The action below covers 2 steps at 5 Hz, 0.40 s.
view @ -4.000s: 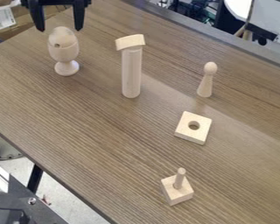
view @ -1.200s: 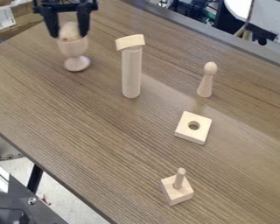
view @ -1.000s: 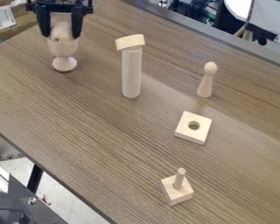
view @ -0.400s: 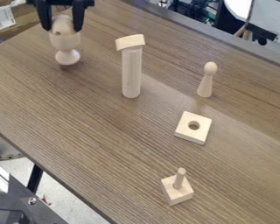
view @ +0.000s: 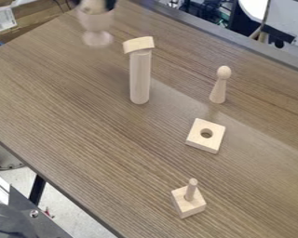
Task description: Moves the ball to the left
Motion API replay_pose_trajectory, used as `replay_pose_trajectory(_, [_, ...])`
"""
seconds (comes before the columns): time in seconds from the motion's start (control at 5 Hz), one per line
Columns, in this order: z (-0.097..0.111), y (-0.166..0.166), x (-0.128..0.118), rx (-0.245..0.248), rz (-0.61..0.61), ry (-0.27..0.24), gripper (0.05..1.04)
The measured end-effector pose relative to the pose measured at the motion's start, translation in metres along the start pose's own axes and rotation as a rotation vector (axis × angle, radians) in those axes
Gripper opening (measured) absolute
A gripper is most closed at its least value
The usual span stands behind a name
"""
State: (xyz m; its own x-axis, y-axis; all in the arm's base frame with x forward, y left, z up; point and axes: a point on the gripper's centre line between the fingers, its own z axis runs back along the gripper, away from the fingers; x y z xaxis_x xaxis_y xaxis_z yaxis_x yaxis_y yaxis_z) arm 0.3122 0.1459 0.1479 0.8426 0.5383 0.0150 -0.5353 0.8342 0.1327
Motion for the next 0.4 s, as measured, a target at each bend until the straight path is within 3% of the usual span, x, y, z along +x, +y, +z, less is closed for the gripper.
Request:
replay_pose_trajectory(0.2, [-0.0008,-0.0008,0.0007,-0.017,-0.013,0.000,0.737])
replay_pose_trajectory(0.4, [-0.0074,-0.0022,0.0033,-0.072,-0.004,0.025,0.737])
